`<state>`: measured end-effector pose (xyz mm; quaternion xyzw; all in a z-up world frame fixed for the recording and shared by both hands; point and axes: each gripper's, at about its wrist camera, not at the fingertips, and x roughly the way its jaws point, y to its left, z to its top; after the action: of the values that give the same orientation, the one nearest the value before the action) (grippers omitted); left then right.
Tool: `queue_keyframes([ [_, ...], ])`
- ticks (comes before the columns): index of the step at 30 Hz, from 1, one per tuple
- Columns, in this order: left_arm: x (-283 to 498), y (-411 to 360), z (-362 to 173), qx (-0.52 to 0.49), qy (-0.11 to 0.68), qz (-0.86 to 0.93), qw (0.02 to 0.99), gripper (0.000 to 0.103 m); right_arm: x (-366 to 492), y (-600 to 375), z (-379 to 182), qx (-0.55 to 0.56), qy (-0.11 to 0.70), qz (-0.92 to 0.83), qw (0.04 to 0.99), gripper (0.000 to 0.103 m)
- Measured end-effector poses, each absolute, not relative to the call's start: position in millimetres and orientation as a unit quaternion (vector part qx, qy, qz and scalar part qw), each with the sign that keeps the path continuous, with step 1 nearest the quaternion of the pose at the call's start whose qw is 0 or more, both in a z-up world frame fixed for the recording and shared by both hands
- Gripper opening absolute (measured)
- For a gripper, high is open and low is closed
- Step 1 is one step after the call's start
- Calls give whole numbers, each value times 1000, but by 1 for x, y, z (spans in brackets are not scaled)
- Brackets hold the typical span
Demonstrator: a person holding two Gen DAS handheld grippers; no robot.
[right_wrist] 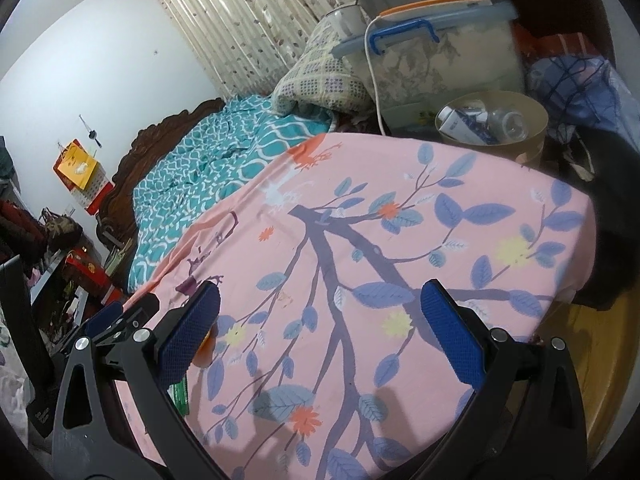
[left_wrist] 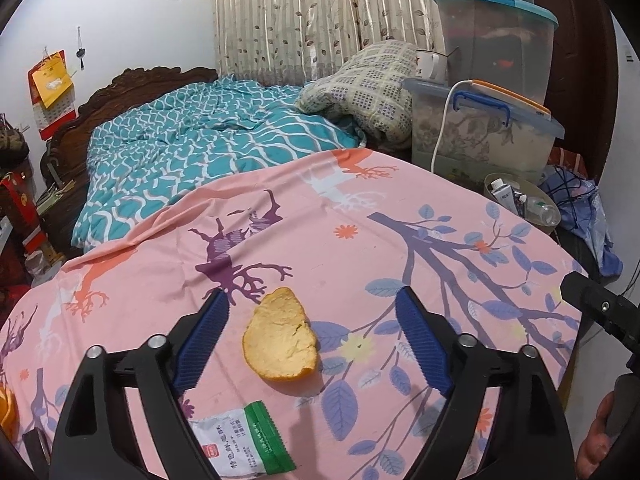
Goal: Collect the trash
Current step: 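Move both tools back over the bed toward the bread crust and green wrapper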
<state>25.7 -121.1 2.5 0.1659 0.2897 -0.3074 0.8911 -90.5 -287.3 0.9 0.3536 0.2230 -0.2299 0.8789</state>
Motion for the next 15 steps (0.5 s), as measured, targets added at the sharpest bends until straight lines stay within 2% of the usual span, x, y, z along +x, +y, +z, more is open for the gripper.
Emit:
queue_keyframes([
  [6, 28, -115, 0, 166, 292, -289, 896, 94, -84, -284, -6, 357, 239, -215, 877, 99],
  [15, 43, -98, -4, 153, 307, -254, 904, 94, -76, -281, -13, 357, 256, -203, 875, 99],
])
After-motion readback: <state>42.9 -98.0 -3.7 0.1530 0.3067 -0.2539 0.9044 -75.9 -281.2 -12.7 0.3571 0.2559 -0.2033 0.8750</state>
